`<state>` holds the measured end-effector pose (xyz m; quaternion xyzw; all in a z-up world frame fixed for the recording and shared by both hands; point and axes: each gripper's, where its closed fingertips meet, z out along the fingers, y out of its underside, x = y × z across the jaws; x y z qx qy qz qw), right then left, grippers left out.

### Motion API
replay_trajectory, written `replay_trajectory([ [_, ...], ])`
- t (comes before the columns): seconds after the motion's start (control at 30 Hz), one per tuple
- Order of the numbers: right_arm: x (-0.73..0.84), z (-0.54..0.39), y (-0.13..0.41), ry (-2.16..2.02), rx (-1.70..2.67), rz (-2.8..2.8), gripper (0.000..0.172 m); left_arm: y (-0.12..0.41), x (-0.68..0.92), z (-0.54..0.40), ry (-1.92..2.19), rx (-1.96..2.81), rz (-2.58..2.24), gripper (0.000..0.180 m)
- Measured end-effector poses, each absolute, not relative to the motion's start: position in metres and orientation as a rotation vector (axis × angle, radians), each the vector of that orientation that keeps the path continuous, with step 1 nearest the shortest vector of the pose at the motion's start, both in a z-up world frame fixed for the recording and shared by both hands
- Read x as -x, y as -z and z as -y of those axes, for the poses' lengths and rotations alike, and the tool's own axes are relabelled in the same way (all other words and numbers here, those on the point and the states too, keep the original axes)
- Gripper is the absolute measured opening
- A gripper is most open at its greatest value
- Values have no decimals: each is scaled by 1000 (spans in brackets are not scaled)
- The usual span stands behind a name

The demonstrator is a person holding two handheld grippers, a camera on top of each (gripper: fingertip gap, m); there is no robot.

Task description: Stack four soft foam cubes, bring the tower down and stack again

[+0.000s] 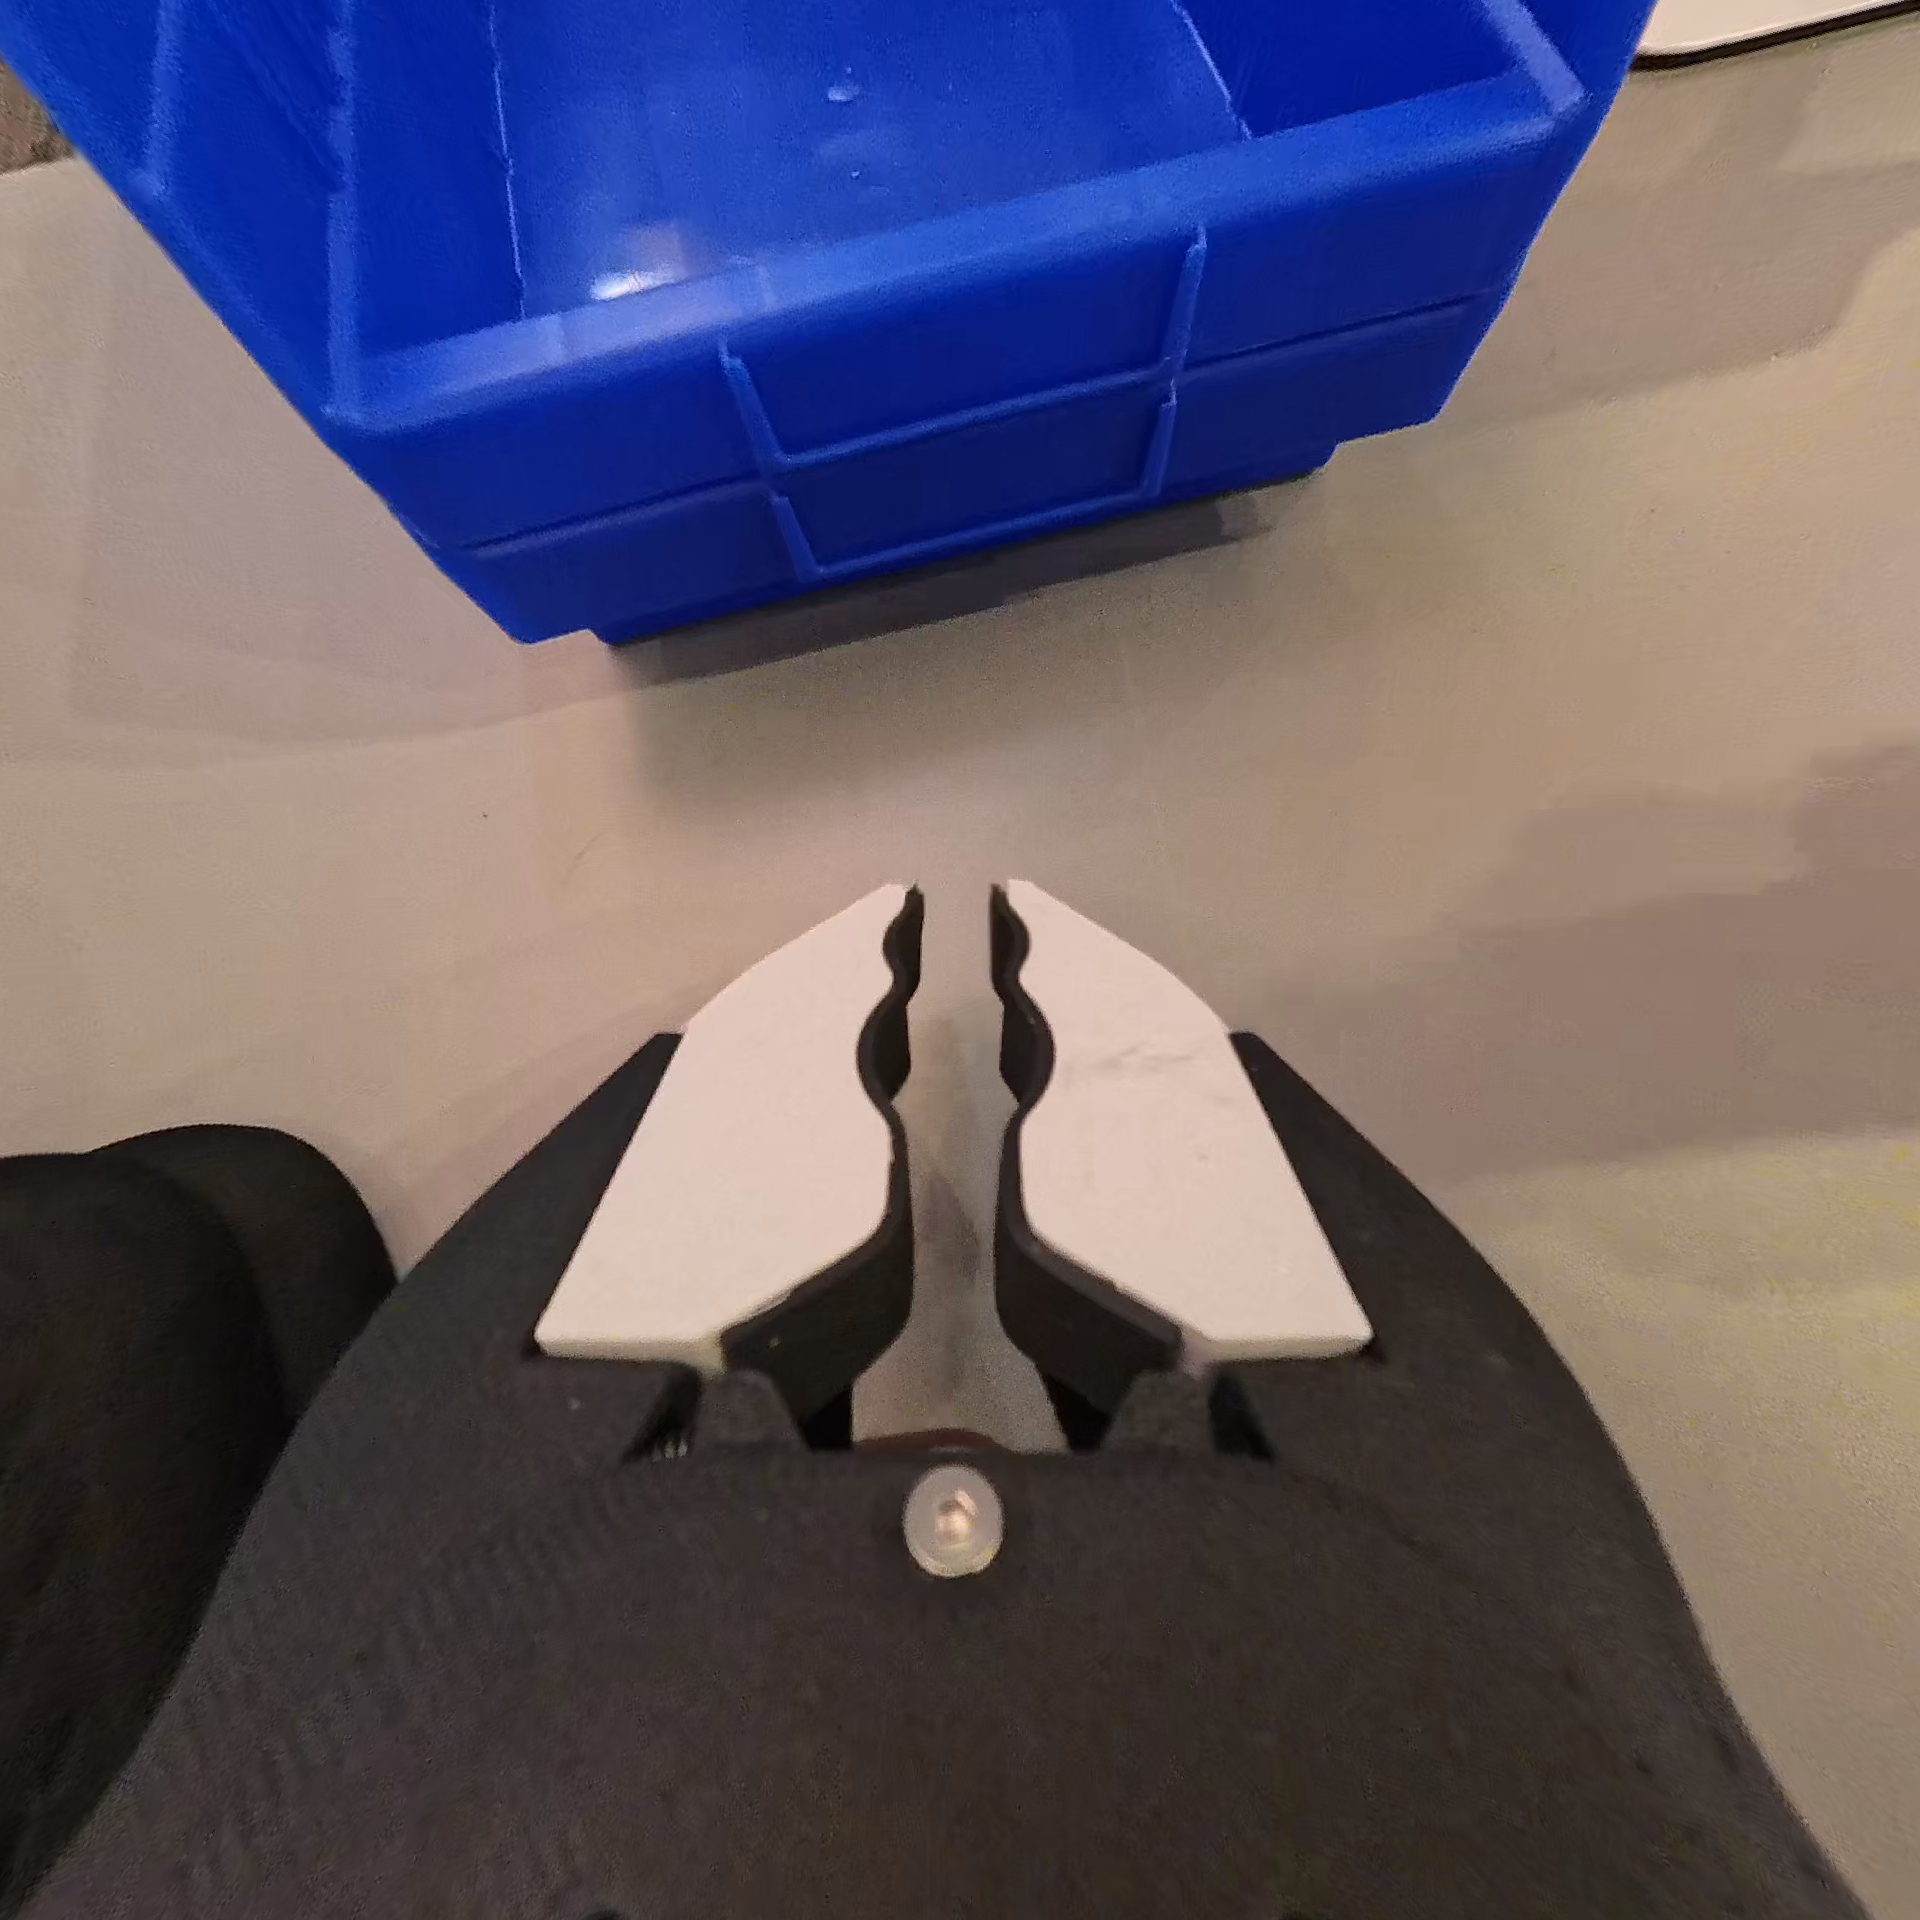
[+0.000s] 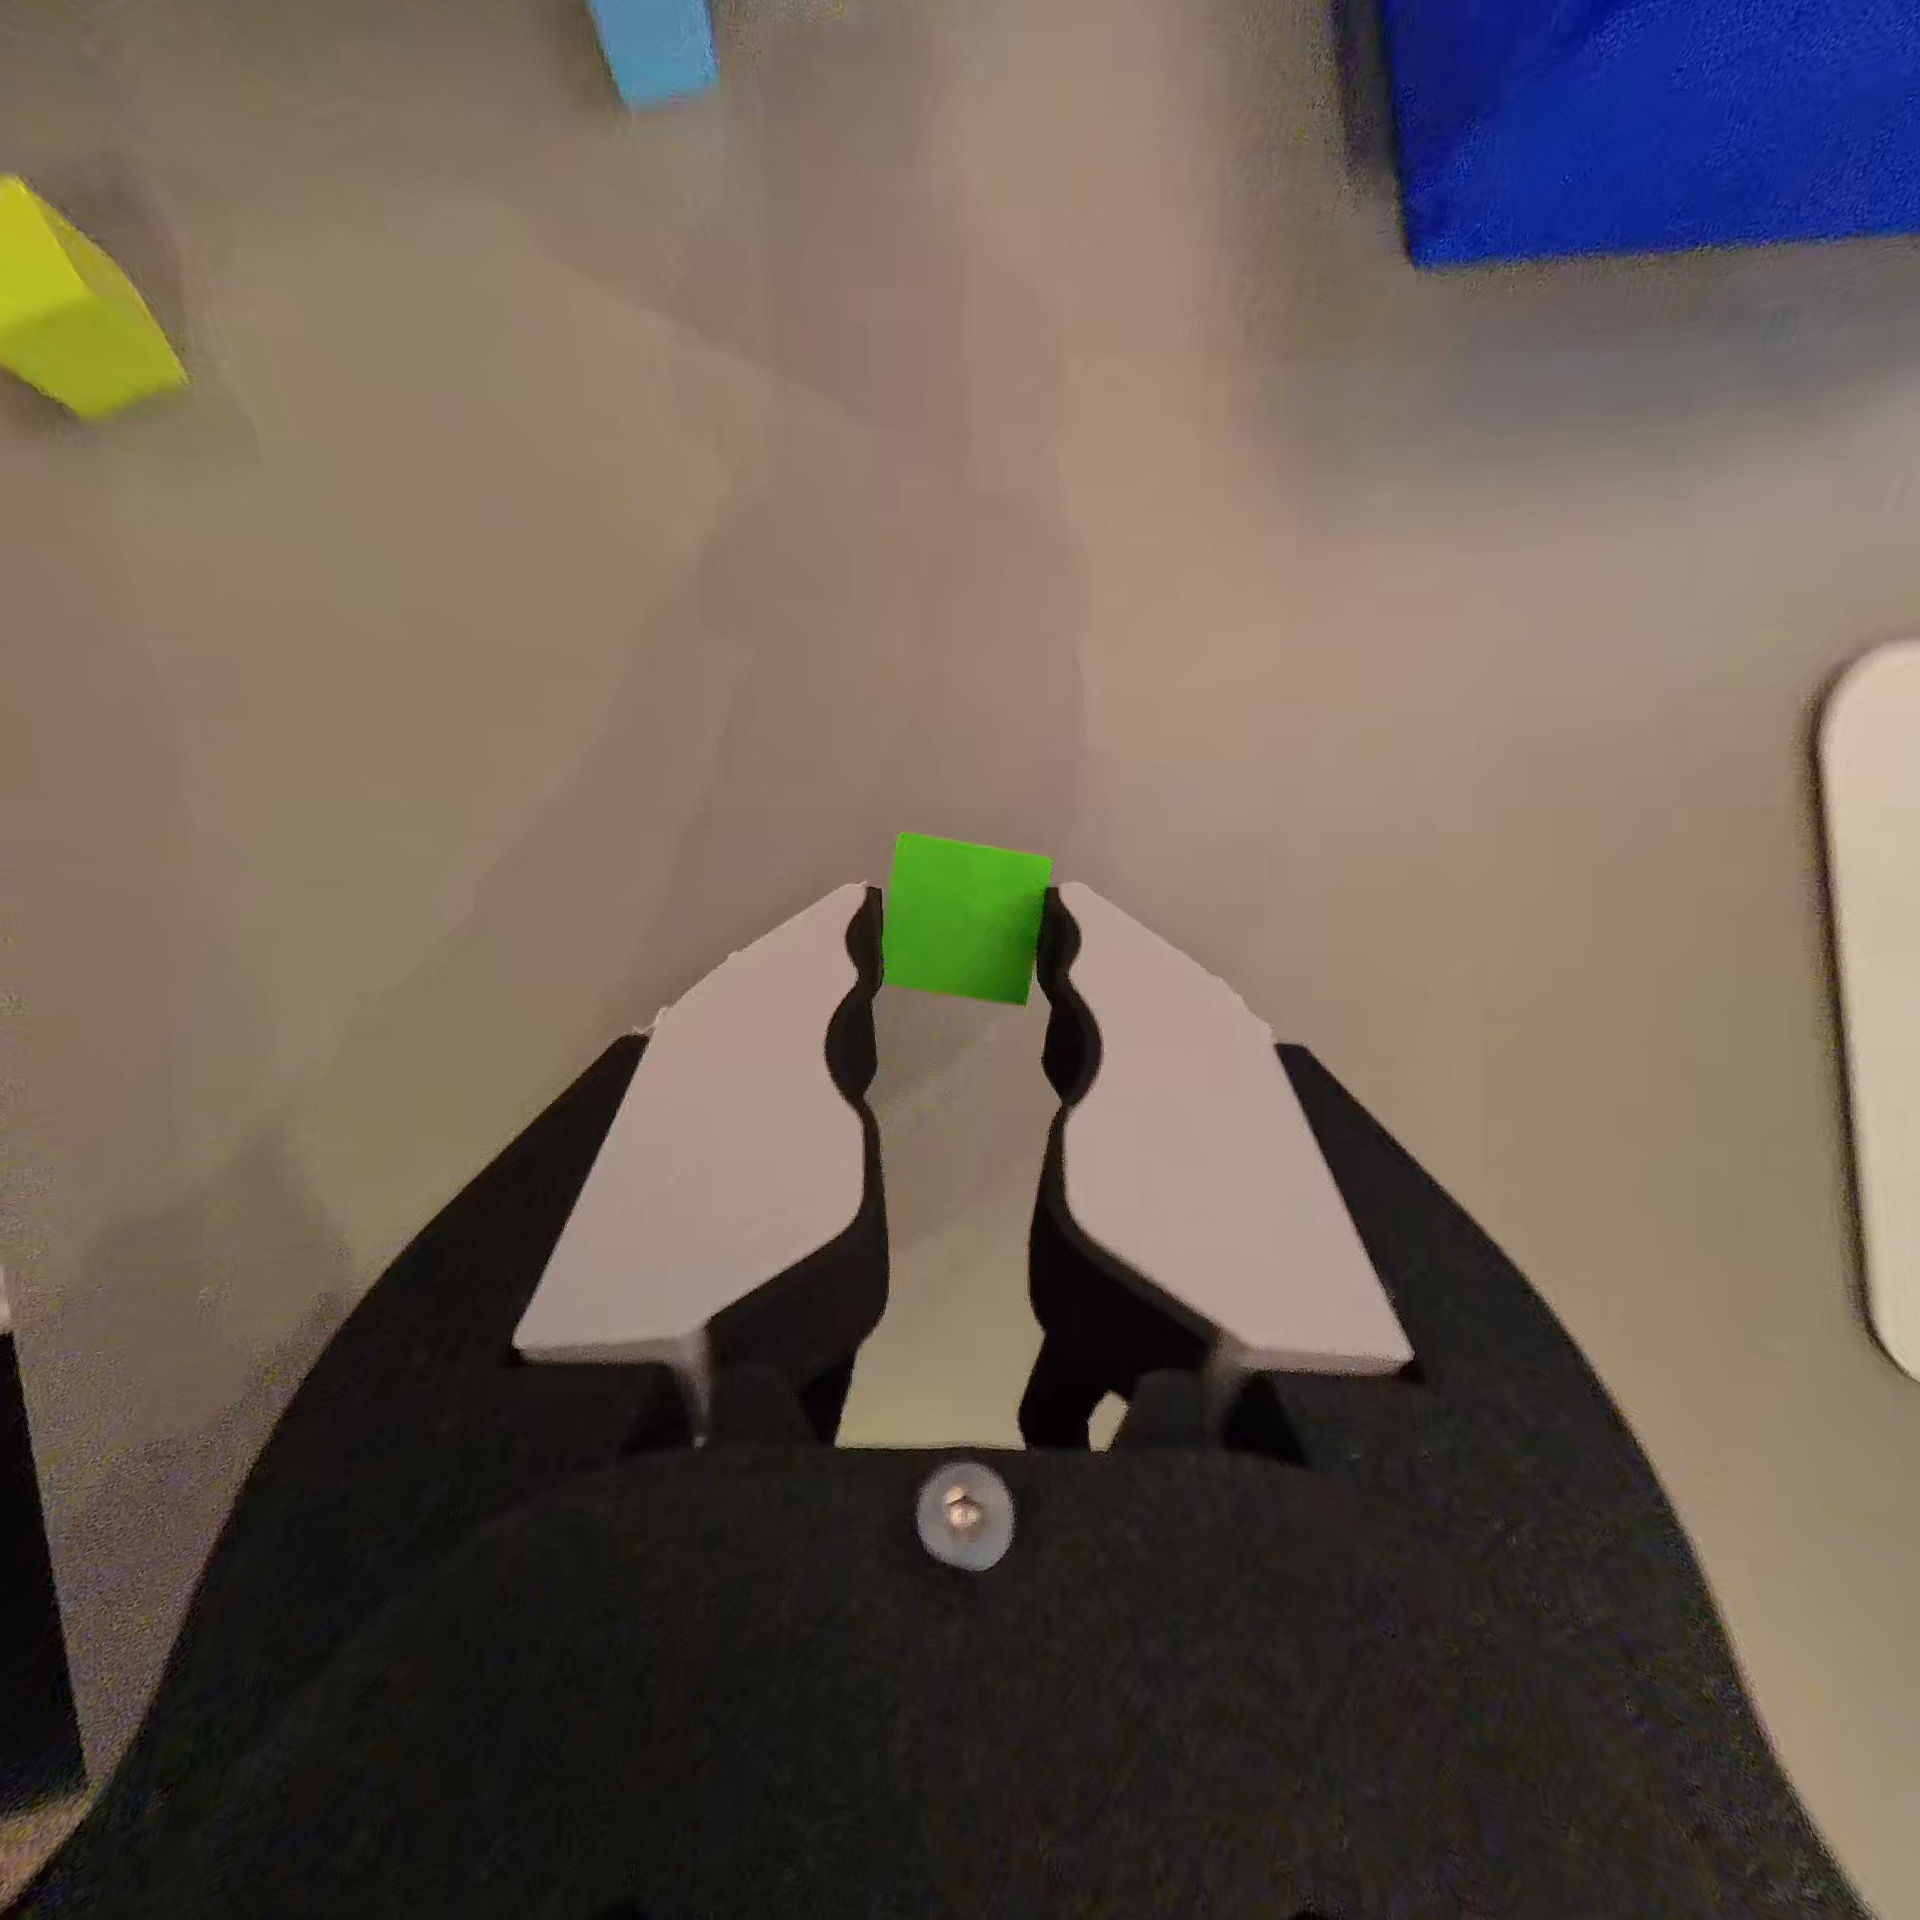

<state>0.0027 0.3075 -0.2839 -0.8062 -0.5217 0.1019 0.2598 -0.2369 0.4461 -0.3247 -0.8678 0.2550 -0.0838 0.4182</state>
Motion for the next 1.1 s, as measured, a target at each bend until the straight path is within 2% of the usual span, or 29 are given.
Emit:
replay_trajectory([
  [0.17,-84,-312,271,-170,2156,1486,28,335,232,-446,175,2209,-666,19],
  [0.3,-109,-311,285,-170,2161,1570,28,342,232,-445,136,2228,-680,23],
  [0.47,-116,-312,305,-190,2208,1599,28,345,235,-446,149,2247,-652,27],
  [1.1,-115,-317,317,-241,2231,1606,28,349,233,-445,134,2266,-682,30],
])
